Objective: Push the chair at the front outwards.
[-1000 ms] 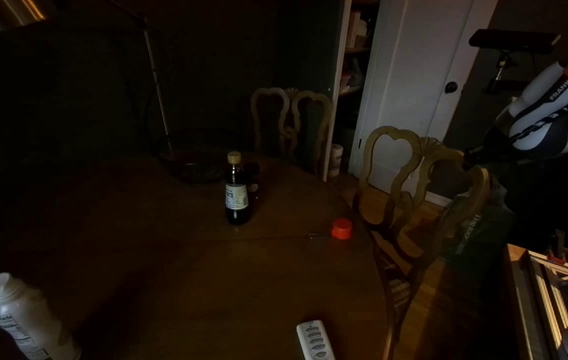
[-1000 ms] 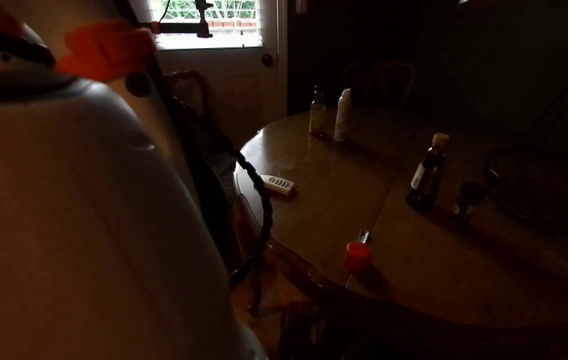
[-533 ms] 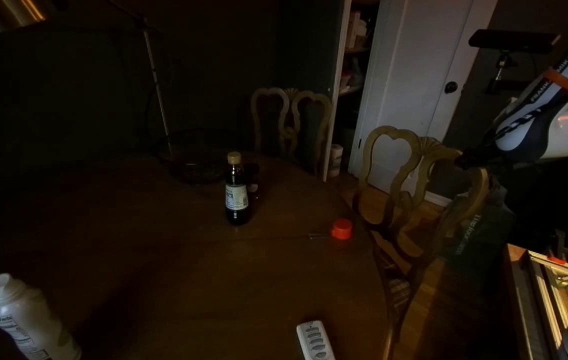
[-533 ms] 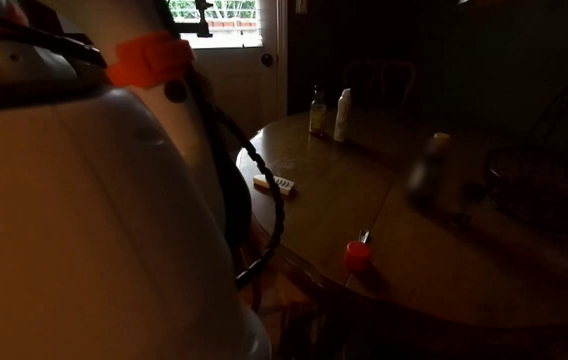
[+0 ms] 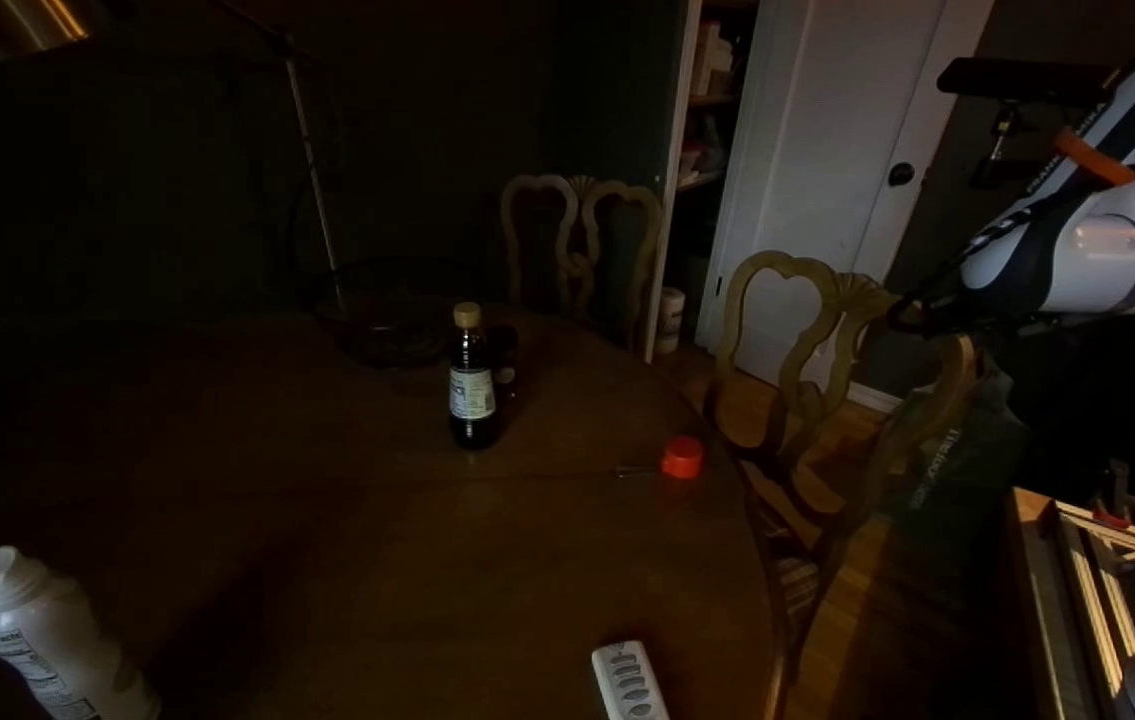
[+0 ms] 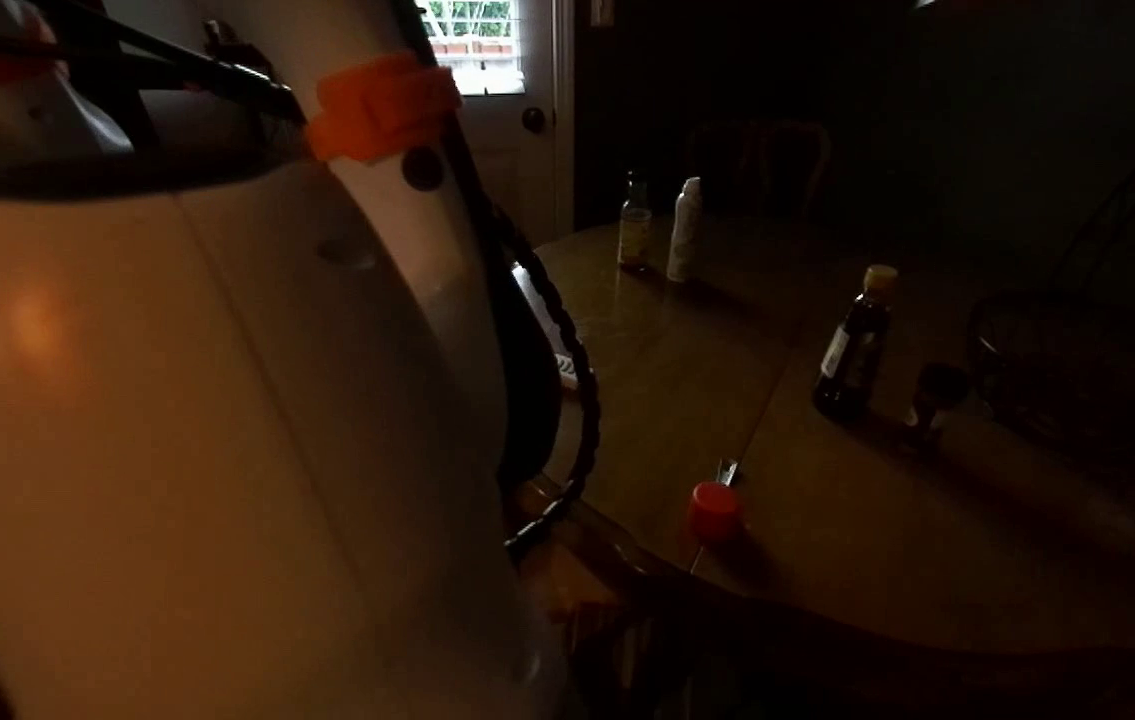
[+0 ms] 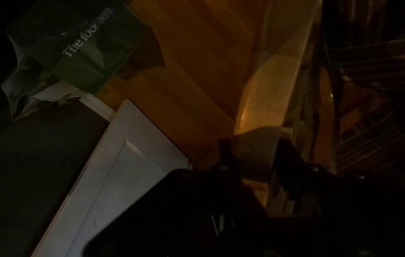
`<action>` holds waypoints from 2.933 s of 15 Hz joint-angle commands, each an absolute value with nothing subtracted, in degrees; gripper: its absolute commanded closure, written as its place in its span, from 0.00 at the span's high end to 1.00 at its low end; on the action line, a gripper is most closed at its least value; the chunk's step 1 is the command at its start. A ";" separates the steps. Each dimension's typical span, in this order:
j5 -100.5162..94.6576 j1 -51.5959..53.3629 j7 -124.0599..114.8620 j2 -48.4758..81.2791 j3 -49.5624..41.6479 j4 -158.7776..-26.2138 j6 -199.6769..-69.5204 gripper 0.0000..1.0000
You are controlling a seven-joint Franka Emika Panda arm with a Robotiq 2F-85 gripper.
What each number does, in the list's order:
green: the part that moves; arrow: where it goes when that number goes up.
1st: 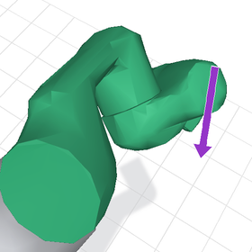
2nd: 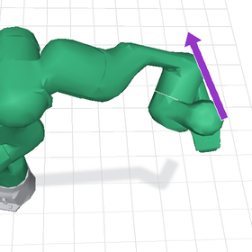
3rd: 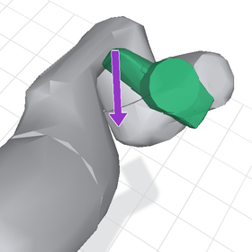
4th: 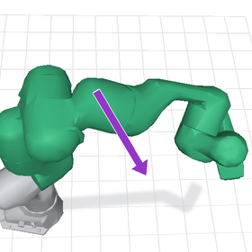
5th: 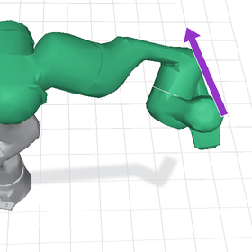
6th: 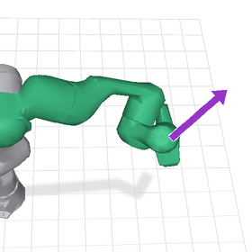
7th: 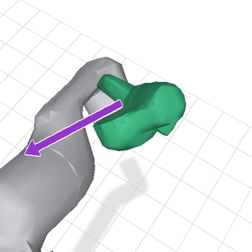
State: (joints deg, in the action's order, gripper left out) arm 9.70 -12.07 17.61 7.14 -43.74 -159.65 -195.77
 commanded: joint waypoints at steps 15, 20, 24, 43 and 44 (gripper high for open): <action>24.09 -4.72 27.53 10.70 -47.51 -157.03 -190.09 0.58; 22.37 -6.18 28.94 7.31 -46.83 -157.55 -188.32 0.59; 21.49 -6.92 29.42 6.08 -45.74 -157.61 -187.03 0.80; 37.76 11.90 34.97 17.86 -55.17 -157.55 -195.73 1.00; 40.23 14.19 36.10 18.12 -55.94 -157.50 -195.32 1.00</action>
State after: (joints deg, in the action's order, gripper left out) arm 33.97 7.95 32.07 17.27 -52.99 -157.50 -195.57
